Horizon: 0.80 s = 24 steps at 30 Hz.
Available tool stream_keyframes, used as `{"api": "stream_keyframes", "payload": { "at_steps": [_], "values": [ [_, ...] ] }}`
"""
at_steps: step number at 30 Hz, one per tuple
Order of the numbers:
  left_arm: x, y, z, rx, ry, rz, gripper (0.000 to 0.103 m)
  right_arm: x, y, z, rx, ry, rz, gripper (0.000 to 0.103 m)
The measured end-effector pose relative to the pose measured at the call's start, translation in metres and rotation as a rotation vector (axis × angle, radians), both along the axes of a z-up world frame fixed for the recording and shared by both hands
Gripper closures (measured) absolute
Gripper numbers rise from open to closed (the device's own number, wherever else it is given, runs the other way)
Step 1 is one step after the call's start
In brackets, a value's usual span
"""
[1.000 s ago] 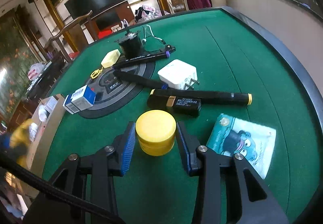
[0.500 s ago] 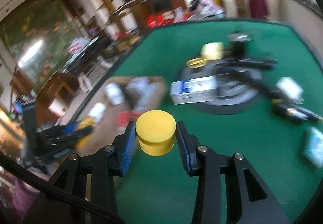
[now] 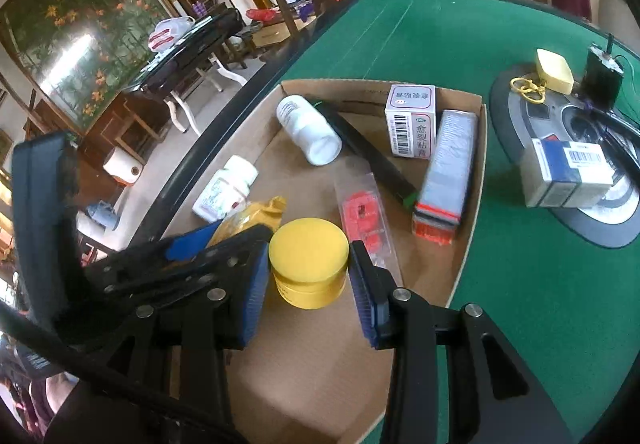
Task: Organize objects
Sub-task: 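Lower the snack packet and yellow tin into the cardboard tray and release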
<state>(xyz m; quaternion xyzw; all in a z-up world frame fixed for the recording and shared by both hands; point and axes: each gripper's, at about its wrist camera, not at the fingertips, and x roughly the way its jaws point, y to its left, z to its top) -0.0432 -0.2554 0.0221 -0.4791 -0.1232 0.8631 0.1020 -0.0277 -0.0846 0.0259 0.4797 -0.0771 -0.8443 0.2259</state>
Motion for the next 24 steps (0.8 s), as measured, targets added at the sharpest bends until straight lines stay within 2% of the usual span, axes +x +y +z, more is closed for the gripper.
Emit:
{"api": "stream_keyframes", "payload": {
  "at_steps": [5, 7, 9, 10, 12, 16, 19, 24],
  "values": [
    [-0.001, 0.003, -0.002, -0.004, -0.035, 0.009, 0.057, -0.005, 0.006, 0.002, -0.017, -0.002, -0.037, 0.064],
    [0.003, 0.011, -0.001, -0.065, -0.032, -0.008, 0.052, -0.002, 0.012, 0.005, -0.048, 0.008, -0.046, 0.063],
    [0.009, 0.023, -0.002, -0.163, -0.028, -0.039, 0.046, 0.002, 0.016, 0.009, -0.048, 0.025, -0.055, 0.063],
    [0.013, 0.032, -0.003, -0.229, -0.021, -0.067, 0.046, 0.006, 0.017, 0.012, -0.046, 0.039, -0.057, 0.063],
    [0.021, 0.042, -0.004, -0.304, -0.017, -0.098, 0.045, 0.014, 0.02, 0.016, -0.035, 0.058, -0.055, 0.06],
    [0.038, 0.041, -0.004, -0.304, -0.007, -0.134, 0.044, 0.034, 0.028, 0.022, -0.01, 0.085, -0.036, 0.06],
    [0.053, 0.033, 0.0, -0.261, -0.033, -0.14, 0.044, 0.051, 0.041, 0.028, 0.001, 0.119, -0.029, 0.06],
    [0.077, 0.014, 0.026, -0.226, -0.007, -0.099, 0.044, 0.065, 0.063, 0.04, -0.026, 0.152, -0.053, 0.06]
  ]
}}
